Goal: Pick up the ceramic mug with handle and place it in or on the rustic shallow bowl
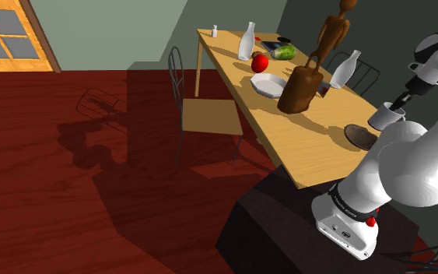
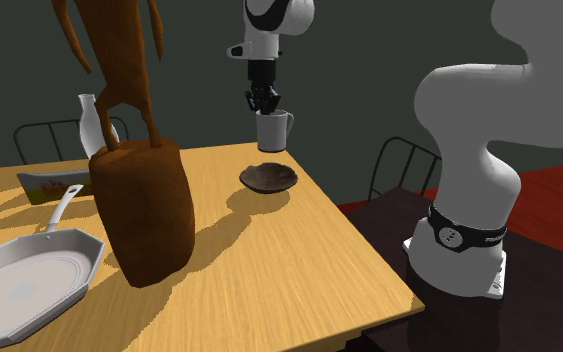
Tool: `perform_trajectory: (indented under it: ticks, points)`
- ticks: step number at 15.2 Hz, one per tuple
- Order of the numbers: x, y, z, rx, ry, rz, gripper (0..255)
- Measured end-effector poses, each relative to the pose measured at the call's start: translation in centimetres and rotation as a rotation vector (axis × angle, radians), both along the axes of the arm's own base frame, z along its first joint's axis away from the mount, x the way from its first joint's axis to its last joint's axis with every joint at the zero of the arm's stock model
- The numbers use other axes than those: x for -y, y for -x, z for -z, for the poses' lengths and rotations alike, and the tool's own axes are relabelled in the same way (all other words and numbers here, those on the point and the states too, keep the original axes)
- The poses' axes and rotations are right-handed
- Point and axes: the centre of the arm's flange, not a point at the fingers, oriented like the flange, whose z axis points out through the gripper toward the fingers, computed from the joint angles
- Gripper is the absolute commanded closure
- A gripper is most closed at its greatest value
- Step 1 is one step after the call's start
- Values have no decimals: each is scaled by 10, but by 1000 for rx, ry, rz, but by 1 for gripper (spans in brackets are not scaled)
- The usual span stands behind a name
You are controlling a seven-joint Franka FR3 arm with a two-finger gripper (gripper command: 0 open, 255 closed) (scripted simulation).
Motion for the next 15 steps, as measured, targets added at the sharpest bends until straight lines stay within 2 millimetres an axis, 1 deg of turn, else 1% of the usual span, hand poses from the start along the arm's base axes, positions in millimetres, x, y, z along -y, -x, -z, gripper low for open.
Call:
perform_trajectory:
  ticks: [4, 15]
  points:
    - [3, 2, 20, -1, 0, 0, 255]
    - [3, 2, 76, -1, 0, 0, 255]
